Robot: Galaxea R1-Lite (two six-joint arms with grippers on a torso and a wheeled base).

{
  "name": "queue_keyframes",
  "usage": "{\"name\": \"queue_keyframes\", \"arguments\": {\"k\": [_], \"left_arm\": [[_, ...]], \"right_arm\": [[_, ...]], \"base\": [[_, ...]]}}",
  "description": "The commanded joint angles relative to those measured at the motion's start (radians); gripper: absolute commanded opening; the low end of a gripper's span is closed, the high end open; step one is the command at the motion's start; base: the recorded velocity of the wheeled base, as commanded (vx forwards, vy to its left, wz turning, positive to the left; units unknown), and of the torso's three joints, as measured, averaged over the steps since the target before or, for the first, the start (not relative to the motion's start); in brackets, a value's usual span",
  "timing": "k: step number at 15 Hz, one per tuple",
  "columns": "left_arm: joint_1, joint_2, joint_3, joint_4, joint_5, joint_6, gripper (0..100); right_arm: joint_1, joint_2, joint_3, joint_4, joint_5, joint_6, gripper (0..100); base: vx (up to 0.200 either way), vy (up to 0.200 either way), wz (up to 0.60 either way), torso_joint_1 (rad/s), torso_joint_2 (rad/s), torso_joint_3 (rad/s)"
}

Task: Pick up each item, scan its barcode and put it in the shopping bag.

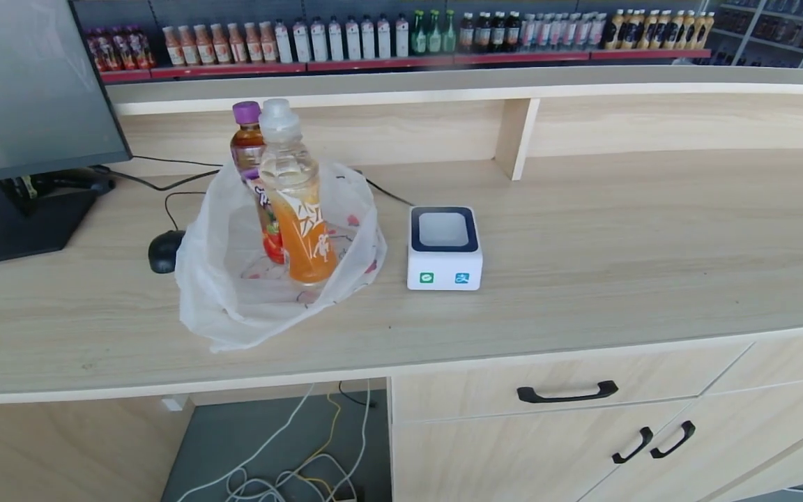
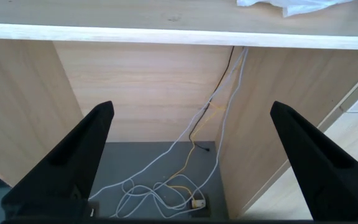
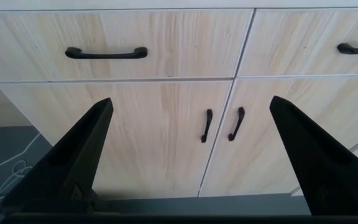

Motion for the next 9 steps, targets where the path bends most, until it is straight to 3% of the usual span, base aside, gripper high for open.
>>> {"name": "queue_keyframes", "arguments": {"k": [1,2,9], "left_arm": [[0.001,0.000,0.000,0.000,0.000,0.002,100],[0.001,0.000,0.000,0.000,0.000,0.002,100],[0.001,0.000,0.000,0.000,0.000,0.002,100]], "right_arm": [[0.000,0.001,0.000,0.000,0.000,0.000,100],[0.000,0.001,0.000,0.000,0.000,0.002,100],[0.000,0.001,0.002,0.000,0.000,0.011,100]], "base": [[0.000,-0.200,0.00,0.002,0.00,0.002],[0.000,-0.200,0.00,0.002,0.00,0.007],[0.000,0.000,0.00,0.000,0.00,0.000]]}}
